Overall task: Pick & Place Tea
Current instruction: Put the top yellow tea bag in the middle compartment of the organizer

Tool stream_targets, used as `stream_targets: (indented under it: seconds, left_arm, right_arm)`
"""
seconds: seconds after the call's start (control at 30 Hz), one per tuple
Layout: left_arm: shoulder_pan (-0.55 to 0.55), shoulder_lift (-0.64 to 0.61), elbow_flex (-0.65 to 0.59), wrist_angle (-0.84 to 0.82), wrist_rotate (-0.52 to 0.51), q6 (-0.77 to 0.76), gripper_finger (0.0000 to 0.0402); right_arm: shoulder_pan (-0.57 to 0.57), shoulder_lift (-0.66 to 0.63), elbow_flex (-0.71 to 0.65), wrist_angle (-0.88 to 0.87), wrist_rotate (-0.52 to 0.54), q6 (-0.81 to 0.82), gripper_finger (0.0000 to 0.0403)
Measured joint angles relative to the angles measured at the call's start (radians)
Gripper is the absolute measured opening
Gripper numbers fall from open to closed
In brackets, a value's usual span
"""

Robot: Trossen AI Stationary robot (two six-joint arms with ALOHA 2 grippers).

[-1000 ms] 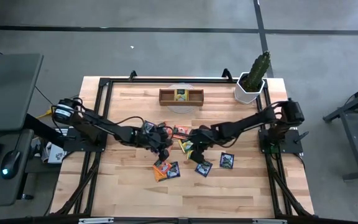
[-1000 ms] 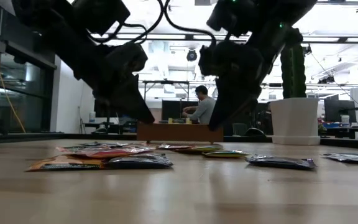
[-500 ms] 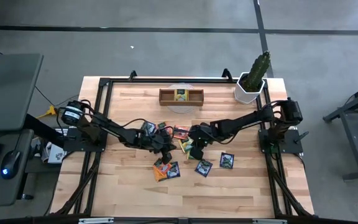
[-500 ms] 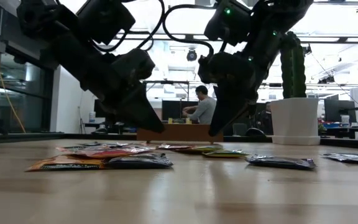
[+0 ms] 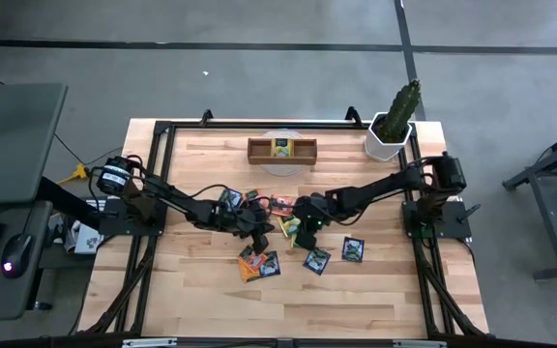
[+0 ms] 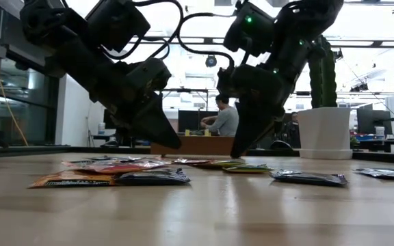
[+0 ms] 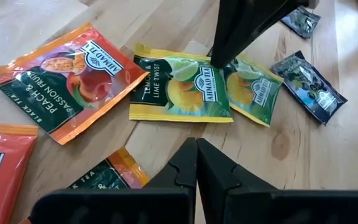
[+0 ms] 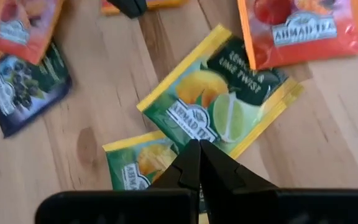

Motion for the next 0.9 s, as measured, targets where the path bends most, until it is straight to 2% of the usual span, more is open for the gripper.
stream_targets:
  seconds: [0.3, 0.57, 0.77, 0.9]
  left_arm:
    - [0.000, 0.000, 0.000, 0.000, -0.005, -0.011, 0.0001]
    - [0.026, 0.039, -0.001, -0.012, 0.000, -0.162, 0.0001]
    - [0.095, 0.090, 0.001, 0.071, 0.101, -0.286, 0.0002]
    - [0.133, 0.093, 0.003, 0.112, 0.187, -0.332, 0.0027]
  right_arm:
    - [-0.001, 0.052, 0.003, 0.017, -0.042, 0.013, 0.0000]
    - [-0.006, 0.053, 0.003, 0.011, -0.043, 0.014, 0.0000]
    - [-0.006, 0.054, 0.002, 0.012, -0.043, 0.014, 0.0000]
    - [-0.006, 0.054, 0.001, 0.012, -0.043, 0.014, 0.0000]
